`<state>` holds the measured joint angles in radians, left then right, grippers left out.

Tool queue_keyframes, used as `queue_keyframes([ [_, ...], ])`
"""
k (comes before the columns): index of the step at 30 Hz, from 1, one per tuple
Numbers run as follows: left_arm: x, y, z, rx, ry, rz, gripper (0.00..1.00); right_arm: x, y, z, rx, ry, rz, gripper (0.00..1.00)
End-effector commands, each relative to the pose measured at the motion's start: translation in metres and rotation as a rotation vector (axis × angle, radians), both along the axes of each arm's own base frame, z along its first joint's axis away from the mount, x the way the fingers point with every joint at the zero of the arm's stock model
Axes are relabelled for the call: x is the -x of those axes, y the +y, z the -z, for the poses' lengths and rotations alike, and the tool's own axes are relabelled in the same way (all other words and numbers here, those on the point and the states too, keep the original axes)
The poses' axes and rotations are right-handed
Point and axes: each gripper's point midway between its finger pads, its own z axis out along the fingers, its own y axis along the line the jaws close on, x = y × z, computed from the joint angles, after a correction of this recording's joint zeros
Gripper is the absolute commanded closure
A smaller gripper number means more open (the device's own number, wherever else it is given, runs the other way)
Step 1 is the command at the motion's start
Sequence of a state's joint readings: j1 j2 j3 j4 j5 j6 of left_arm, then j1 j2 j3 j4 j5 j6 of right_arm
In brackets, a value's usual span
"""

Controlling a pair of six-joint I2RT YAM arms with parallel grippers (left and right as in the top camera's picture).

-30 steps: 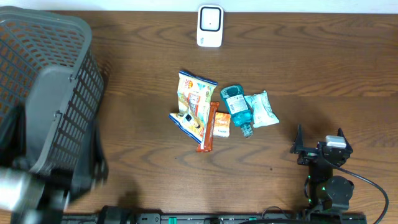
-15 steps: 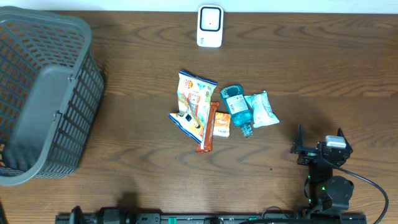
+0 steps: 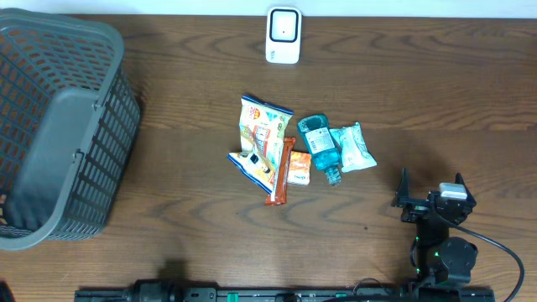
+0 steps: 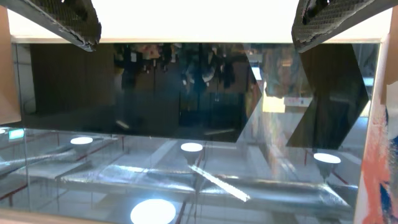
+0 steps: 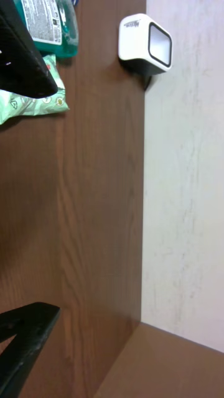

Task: Scan the item barcode
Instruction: 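Release the pouch and retract the left arm to its rest pose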

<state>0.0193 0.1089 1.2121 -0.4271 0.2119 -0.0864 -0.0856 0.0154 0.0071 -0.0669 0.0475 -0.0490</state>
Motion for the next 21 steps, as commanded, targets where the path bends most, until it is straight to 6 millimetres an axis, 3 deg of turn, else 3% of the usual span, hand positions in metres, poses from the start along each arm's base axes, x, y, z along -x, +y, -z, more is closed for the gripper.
queue_keyframes([
  [1, 0.017, -0.001, 0.018, 0.011, -0.041, -0.002, 0.02, 0.000, 0.001, 0.001, 0.012, 0.004, -0.004, 0.01],
  [4, 0.009, 0.002, 0.017, 0.015, -0.040, -0.018, 0.02, 0.000, 0.003, 0.001, 0.007, 0.001, -0.015, 0.01],
  [7, -0.008, 0.014, 0.028, 0.054, -0.007, -0.075, 0.02, -0.001, 0.018, 0.002, -0.029, 0.004, -0.101, 0.01],
  [11, -0.040, 0.037, 0.051, 0.122, 0.068, -0.186, 0.02, -0.002, 0.025, 0.003, -0.361, -0.012, -0.113, 0.01],
  [12, -0.050, 0.051, 0.059, 0.160, 0.083, -0.253, 0.02, -0.002, 0.029, 0.004, -0.520, -0.010, -0.117, 0.01],
  [15, -0.079, 0.076, 0.090, 0.226, 0.156, -0.386, 0.02, -0.001, 0.055, 0.007, -0.781, 0.046, -0.234, 0.01],
  [21, -0.140, 0.072, 0.165, 0.357, 0.345, -0.293, 0.02, 0.009, 0.092, 0.013, -0.855, 0.173, -0.430, 0.01],
])
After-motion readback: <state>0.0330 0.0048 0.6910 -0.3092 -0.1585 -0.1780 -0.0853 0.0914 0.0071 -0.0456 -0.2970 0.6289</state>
